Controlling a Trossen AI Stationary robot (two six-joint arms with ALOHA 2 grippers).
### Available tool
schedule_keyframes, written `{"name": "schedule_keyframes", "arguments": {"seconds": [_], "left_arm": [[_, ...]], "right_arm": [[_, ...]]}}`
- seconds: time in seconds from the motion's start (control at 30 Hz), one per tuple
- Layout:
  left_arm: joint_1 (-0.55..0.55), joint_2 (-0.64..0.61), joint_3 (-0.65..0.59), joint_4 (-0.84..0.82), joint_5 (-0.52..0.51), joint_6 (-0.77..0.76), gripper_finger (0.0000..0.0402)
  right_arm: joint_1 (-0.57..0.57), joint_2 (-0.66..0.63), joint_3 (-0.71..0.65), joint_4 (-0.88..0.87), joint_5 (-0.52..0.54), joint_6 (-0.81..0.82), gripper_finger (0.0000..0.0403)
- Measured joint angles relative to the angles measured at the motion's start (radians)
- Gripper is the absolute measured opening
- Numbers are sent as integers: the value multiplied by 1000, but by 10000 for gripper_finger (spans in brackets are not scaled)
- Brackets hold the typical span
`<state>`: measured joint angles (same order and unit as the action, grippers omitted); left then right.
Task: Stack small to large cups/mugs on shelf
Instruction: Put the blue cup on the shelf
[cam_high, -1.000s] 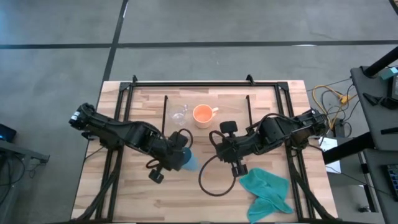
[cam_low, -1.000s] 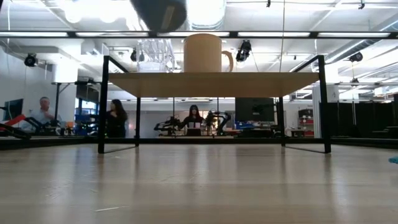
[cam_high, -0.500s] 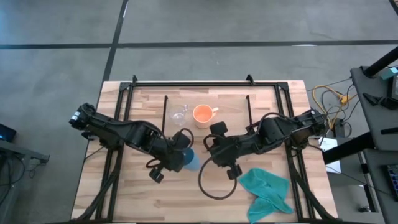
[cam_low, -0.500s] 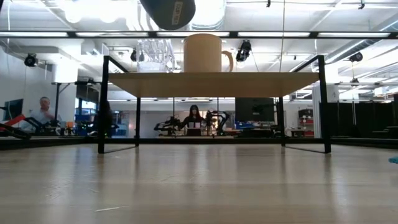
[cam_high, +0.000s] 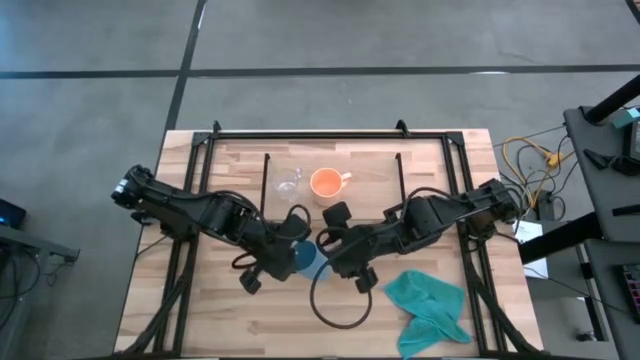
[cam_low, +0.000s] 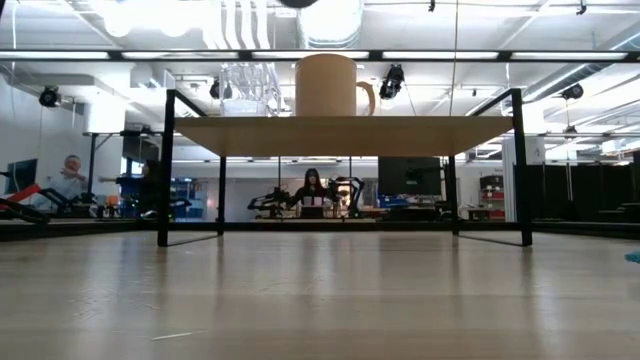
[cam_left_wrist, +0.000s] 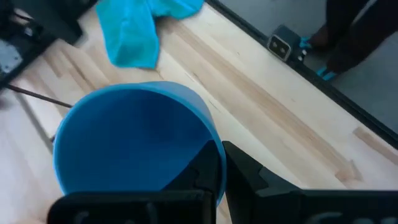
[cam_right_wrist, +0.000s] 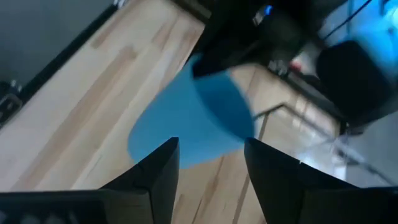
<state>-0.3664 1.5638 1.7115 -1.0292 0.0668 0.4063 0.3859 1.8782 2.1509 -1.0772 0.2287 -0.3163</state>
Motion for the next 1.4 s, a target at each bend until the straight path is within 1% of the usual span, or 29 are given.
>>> {"name": "schedule_keyframes", "arguments": {"seconds": [0.17, 0.33, 0.53, 0.63, 0.73, 0.93, 1.23, 1.4], "left_arm": [[0, 19, -18, -10, 15, 4, 0], [0, 33, -18, 8, 20, 99, 0], [3, 31, -17, 16, 33, 106, 0], [3, 29, -16, 17, 37, 120, 0], [4, 29, -16, 17, 41, 136, 0], [7, 37, -19, 0, 65, 135, 0], [7, 46, -20, 1, 111, 158, 0], [7, 46, -17, 0, 116, 178, 0]], "right_arm": [[0, 0, 0, 50, 0, -54, 178], [0, 0, 0, 38, -8, -62, 175], [0, 3, -1, 38, -117, -29, 164], [0, 15, -6, 37, -136, -13, 158], [0, 41, -8, 39, -156, -29, 154], [4, 83, 1, 42, -138, -84, 150], [5, 84, 0, 39, -128, -111, 139], [6, 84, 0, 40, -128, -141, 128]]}}
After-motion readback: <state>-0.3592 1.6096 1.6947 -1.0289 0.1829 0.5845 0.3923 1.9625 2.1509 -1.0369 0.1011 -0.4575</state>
